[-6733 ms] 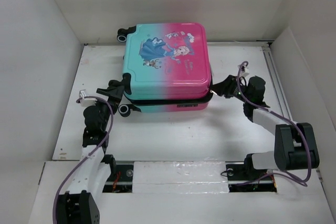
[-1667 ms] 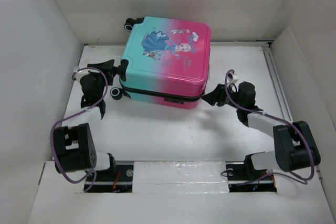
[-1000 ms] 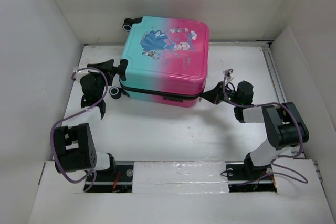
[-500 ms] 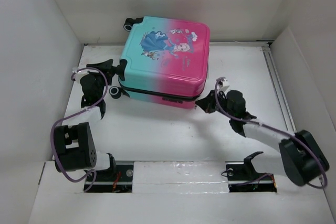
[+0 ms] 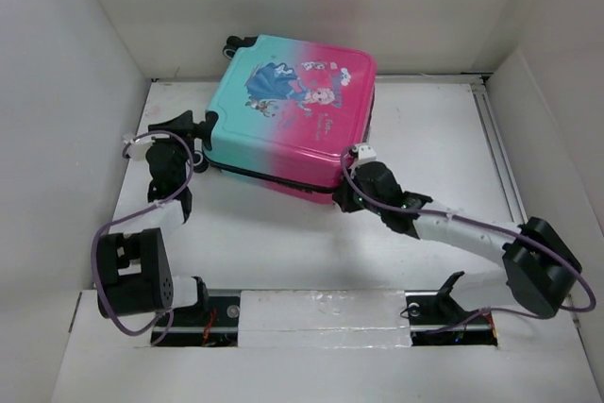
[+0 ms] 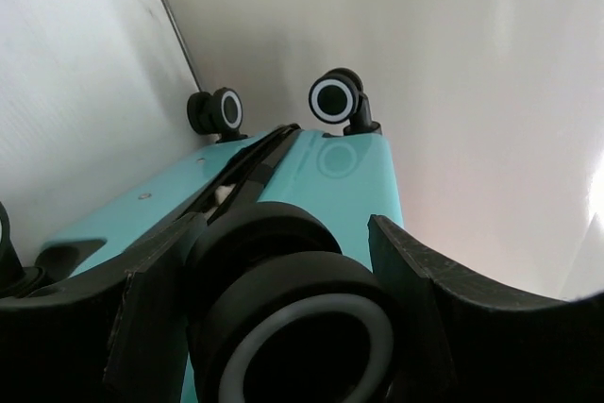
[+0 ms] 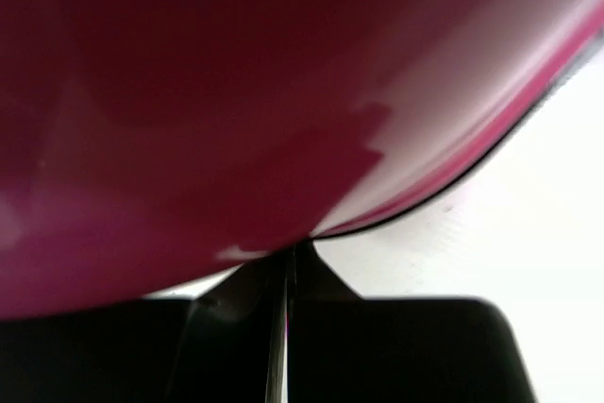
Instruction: Pack the luggage
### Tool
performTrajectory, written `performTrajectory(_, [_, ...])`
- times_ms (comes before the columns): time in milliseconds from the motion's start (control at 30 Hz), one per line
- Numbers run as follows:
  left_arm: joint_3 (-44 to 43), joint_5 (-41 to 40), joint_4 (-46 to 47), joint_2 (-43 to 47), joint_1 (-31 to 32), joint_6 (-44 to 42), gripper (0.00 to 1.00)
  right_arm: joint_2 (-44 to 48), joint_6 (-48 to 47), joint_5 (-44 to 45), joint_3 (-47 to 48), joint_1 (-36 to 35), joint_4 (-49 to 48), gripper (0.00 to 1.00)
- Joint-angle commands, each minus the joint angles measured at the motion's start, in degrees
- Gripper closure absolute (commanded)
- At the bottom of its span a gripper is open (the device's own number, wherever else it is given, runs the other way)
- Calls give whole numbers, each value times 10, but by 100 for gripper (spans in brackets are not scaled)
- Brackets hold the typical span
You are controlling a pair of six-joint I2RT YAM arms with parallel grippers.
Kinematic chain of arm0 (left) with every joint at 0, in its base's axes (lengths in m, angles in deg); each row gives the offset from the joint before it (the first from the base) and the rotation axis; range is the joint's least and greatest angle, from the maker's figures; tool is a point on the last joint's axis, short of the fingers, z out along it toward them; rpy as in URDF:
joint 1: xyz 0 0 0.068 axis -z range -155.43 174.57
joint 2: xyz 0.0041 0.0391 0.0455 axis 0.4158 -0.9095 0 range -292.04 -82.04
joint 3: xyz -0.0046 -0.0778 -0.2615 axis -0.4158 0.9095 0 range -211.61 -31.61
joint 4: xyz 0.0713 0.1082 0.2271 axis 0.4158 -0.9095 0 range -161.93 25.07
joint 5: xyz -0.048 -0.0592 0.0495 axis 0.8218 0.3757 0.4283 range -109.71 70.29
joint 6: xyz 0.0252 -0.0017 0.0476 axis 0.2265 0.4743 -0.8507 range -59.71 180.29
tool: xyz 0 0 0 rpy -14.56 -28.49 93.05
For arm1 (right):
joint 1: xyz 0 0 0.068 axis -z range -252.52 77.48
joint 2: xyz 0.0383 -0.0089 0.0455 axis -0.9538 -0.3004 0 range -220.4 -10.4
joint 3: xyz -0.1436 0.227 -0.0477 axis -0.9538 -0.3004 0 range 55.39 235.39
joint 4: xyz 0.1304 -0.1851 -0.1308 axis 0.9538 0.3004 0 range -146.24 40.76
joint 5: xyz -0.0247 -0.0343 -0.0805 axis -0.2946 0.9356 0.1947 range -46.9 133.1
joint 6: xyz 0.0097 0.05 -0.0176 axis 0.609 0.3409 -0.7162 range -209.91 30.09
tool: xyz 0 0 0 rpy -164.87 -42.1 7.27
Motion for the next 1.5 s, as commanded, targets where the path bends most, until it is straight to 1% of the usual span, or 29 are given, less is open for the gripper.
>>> performTrajectory(0, [28, 91, 39, 76, 79, -80, 100, -47, 2, -2, 77, -2, -57, 100])
performTrajectory(67, [40, 78, 23, 105, 101, -96, 100, -23, 2, -28, 77, 45, -57, 100])
performTrajectory(100, [45, 78, 23, 113, 109, -96, 100, 11, -3, -37, 70, 65, -57, 100])
performTrajectory(133, [57, 72, 23, 118, 119, -101, 100, 29, -9, -58, 64, 108, -57, 100])
performTrajectory(200, [69, 67, 28, 125, 153, -101, 100, 74, -28, -76, 51, 150, -44, 100])
performTrajectory(300, [90, 60, 46, 136, 198, -95, 100, 89, -48, -136, 51, 204, -21, 100])
performTrajectory(367, [103, 60, 46, 143, 212, -95, 100, 110, -48, -203, 33, 197, -28, 100])
performTrajectory(433, [111, 65, 46, 160, 212, -87, 100, 131, -30, -248, -22, 165, -51, 100])
performTrajectory(467, [111, 53, 36, 170, 212, -93, 100, 137, -13, -258, -43, 143, -78, 100])
performTrajectory(500, [111, 42, 21, 192, 212, -102, 100, 137, 2, -258, -81, 94, -93, 100])
performTrajectory(533, [102, 30, -10, 203, 212, -121, 100, 142, 11, -258, -91, 71, -100, 100])
performTrajectory(600, [102, 7, -31, 229, 197, -129, 100, 142, 20, -245, -98, 29, -100, 100])
performTrajectory(633, [102, 0, -36, 252, 183, -138, 100, 142, 20, -240, -98, 29, -100, 100])
performTrajectory(667, [102, -10, -54, 263, 183, -145, 100, 142, 9, -230, -91, 29, -100, 100])
performTrajectory(700, [94, -47, -70, 272, 183, -175, 100, 142, 8, -221, -91, 35, -100, 100])
performTrajectory(733, [86, -56, -85, 278, 183, -185, 100, 142, -1, -221, -70, 63, -94, 100])
performTrajectory(833, [98, -27, -76, 272, 183, -191, 100, 113, -32, -227, -29, 111, -73, 100])
performTrajectory(900, [104, -15, -52, 241, 210, -185, 100, 77, -49, -227, 17, 125, -58, 100])
performTrajectory(933, [104, -9, -42, 230, 224, -185, 100, 66, -54, -227, 31, 131, -51, 100])
performTrajectory(1033, [111, -4, -2, 182, 303, -185, 100, 18, -65, -221, 77, 173, -50, 100])
performTrajectory(1067, [102, -22, -2, 170, 327, -185, 100, 4, -65, -257, 92, 200, -50, 100])
performTrajectory(1100, [96, -31, -2, 147, 371, -185, 100, -7, -65, -268, 118, 207, -50, 100])
performTrajectory(1167, [81, -26, 25, 126, 400, -185, 100, -29, -65, -275, 133, 207, -50, 100])
performTrajectory(1267, [65, -14, 51, 105, 432, -177, 100, -29, -59, -275, 113, 147, -50, 100])
performTrajectory(1300, [52, -7, 51, 96, 440, -177, 100, -29, -54, -270, 99, 98, -67, 100])
performTrajectory(1333, [44, -7, 51, 87, 457, -184, 100, -29, -37, -260, 62, 72, -96, 100])
performTrajectory(1367, [35, -1, 51, 82, 466, -185, 100, -29, -22, -255, 41, 49, -96, 100])
performTrajectory(1400, [20, 5, 51, 77, 473, -185, 100, -24, -7, -255, 24, 31, -134, 100])
performTrajectory(1467, [8, 20, 67, 60, 489, -185, 100, -24, 19, -255, -11, -16, -169, 100])
